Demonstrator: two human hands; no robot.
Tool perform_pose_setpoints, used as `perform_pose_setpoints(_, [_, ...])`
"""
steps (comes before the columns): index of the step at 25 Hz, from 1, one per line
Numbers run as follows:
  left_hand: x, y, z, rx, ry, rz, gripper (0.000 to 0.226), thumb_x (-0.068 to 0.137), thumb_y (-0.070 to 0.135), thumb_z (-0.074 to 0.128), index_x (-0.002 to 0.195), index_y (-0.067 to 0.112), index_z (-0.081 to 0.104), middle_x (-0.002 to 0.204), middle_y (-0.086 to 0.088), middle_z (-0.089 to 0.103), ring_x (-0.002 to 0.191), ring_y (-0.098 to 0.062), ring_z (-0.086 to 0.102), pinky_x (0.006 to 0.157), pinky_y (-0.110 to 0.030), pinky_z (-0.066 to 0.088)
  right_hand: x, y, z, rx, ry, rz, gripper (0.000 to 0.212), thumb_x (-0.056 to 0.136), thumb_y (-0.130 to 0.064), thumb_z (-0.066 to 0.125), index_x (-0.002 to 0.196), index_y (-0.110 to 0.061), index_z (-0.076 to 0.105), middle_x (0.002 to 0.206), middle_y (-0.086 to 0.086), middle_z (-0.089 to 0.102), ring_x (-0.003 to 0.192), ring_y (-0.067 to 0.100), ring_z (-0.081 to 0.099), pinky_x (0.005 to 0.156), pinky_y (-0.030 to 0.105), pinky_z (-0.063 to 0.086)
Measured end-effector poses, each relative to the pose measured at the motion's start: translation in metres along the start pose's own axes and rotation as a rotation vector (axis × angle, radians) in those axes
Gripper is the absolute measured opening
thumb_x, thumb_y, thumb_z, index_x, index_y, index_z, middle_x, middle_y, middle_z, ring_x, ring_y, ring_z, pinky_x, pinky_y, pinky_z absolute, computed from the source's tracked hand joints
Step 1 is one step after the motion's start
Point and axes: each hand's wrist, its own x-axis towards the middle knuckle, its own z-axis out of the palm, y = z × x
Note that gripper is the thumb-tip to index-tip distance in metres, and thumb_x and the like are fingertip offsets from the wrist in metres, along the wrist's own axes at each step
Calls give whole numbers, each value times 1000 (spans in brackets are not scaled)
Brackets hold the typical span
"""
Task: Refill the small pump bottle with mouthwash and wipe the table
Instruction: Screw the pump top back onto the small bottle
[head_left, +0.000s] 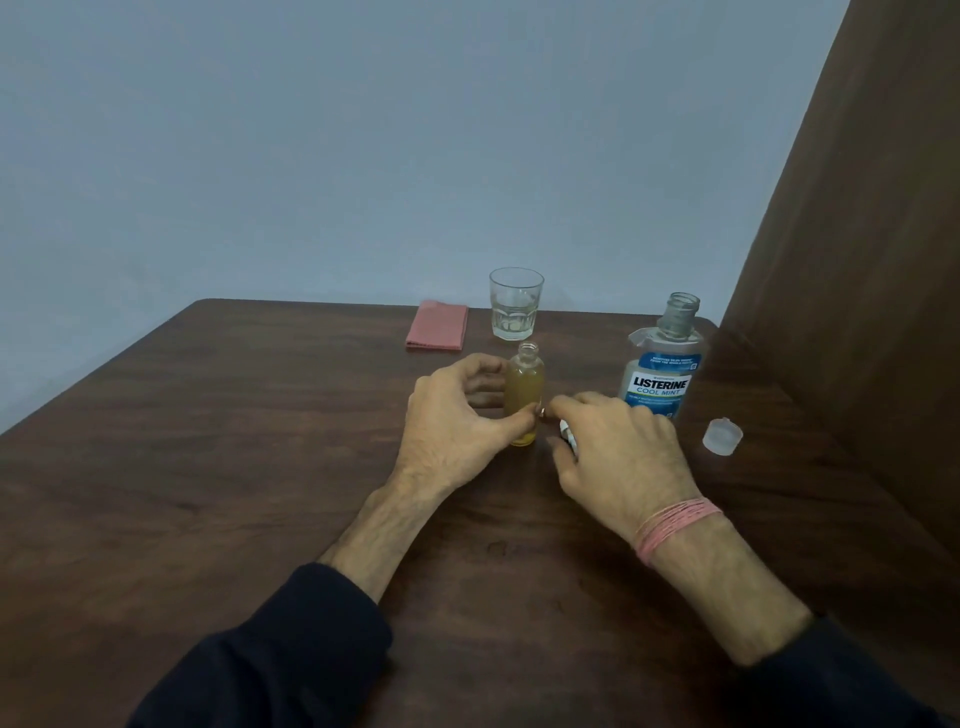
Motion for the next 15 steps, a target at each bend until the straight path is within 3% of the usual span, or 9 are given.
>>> perform_pose_setpoints(5, [1, -3, 0, 11, 9, -11, 47, 77, 40, 105, 118, 36, 83, 106, 23, 88, 99, 10, 83, 93, -27, 71, 9, -2, 2, 51, -36, 111, 19, 101, -41, 68, 121, -40, 66, 109, -2, 73, 108, 29, 70, 85, 42, 54])
perform_pose_setpoints(9, [3, -7, 1, 4, 2, -45, 53, 76, 42, 106, 123, 34, 83, 108, 21, 88, 102, 8, 83, 97, -33, 72, 1, 9, -9, 240, -19, 251, 19, 93, -46, 80, 101, -43, 63, 99, -17, 68, 104, 17, 66, 85, 39, 53])
perform_pose_setpoints(13, [6, -9, 0, -18, -9, -57, 52, 77, 41, 107, 122, 35, 83, 108, 20, 89, 102, 5, 84, 98, -36, 72, -8, 15, -38, 439, 190, 293, 27, 84, -45, 92, 91, -44, 66, 79, -22, 69, 78, 0, 70, 65, 18, 46])
perform_pose_setpoints(15, [5, -7, 0, -21, -6, -45, 47, 76, 40, 107, 116, 39, 83, 105, 22, 88, 99, 7, 84, 96, -33, 72, 0, 11, -60, 729, 335, 231, 32, 82, -36, 95, 98, -43, 68, 93, -27, 74, 74, -6, 74, 64, 20, 57])
